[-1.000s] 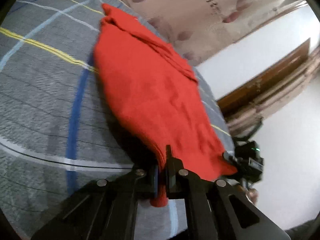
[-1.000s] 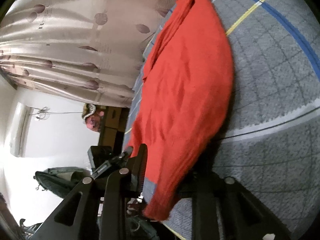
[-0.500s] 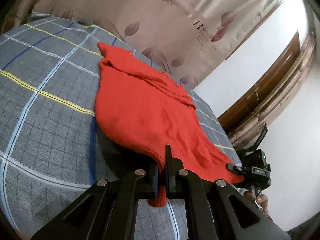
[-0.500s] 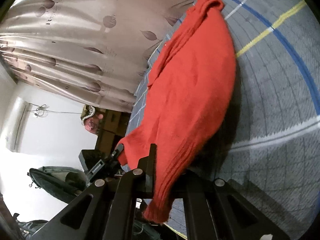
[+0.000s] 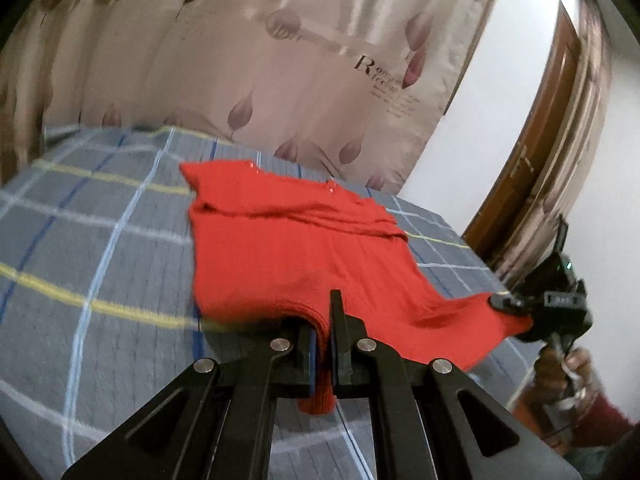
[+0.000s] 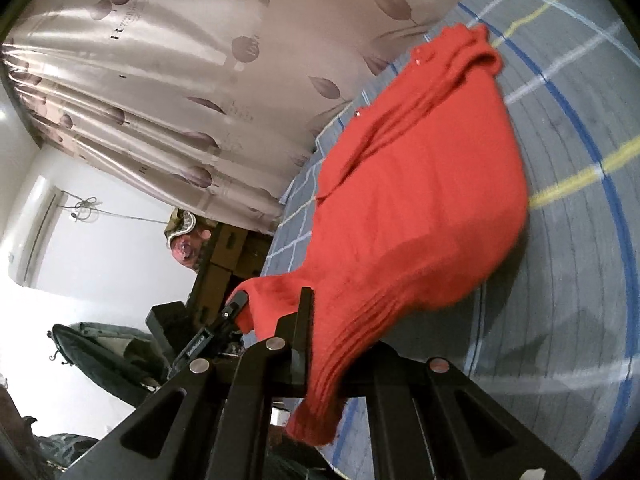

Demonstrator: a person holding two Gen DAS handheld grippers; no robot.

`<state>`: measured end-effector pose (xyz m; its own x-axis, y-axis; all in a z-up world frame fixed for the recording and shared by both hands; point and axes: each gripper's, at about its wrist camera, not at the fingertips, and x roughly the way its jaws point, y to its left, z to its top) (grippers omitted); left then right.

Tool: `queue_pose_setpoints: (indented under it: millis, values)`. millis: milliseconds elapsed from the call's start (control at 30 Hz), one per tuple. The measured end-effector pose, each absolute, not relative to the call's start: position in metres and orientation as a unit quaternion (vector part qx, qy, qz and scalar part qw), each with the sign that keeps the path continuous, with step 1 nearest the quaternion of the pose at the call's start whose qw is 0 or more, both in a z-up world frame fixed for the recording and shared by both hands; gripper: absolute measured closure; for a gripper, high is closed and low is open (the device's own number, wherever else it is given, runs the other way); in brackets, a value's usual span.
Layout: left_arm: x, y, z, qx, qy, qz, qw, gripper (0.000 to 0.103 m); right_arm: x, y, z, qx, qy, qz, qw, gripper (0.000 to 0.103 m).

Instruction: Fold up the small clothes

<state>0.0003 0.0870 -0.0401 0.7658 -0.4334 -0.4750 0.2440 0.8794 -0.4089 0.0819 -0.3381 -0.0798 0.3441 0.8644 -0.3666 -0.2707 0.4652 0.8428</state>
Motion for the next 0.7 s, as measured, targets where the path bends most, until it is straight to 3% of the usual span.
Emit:
queue_pose_setpoints:
  millis: [700]
  values:
    - [0.100, 0.068, -0.025, -0.101, 0.282, -0.130, 0.945, 0.099, 0.175, -0.340, -0.047, 0.328, 0.418, 0.380, 0.757, 0.099]
